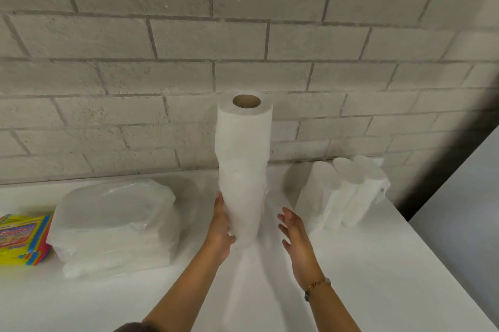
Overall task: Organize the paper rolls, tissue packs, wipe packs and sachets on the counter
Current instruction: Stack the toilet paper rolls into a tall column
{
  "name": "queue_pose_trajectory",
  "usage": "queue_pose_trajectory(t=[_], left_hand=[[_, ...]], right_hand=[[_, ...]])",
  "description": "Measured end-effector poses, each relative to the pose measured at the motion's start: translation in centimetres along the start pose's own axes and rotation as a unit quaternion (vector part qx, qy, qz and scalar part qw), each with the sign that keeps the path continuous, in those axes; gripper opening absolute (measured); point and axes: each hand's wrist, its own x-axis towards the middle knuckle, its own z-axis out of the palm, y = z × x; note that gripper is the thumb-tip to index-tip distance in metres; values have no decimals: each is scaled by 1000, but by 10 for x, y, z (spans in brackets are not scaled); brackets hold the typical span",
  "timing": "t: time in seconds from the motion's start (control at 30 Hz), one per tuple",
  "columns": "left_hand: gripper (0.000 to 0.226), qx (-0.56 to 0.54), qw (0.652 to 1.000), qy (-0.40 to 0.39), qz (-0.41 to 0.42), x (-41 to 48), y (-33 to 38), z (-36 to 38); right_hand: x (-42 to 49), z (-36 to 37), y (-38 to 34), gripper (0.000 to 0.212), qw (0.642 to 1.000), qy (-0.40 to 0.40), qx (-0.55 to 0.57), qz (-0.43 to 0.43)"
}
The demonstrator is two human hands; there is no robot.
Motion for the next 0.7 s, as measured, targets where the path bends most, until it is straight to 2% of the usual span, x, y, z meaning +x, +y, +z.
queue_pose_trajectory(t=[0.13, 0.27, 0.33, 0.47, 0.7], left_hand=[[60, 2, 1000, 3, 2, 3, 0, 10], [63, 13, 1000, -8, -4, 7, -3, 22], [63, 16, 1000, -16, -6, 9, -4, 28], [62, 19, 999, -29, -3, 9, -7, 37], [61, 19, 1000, 3, -2, -21, -15, 15]], right_hand=[[-10, -13, 8, 66, 1000, 11, -6, 12], [-14, -26, 11, 39, 999, 27, -7, 18], [-15, -33, 11, 31, 999, 32, -8, 21], [-16, -40, 13, 27, 999, 31, -15, 21], [-19, -30, 23, 27, 999, 14, -33, 23]])
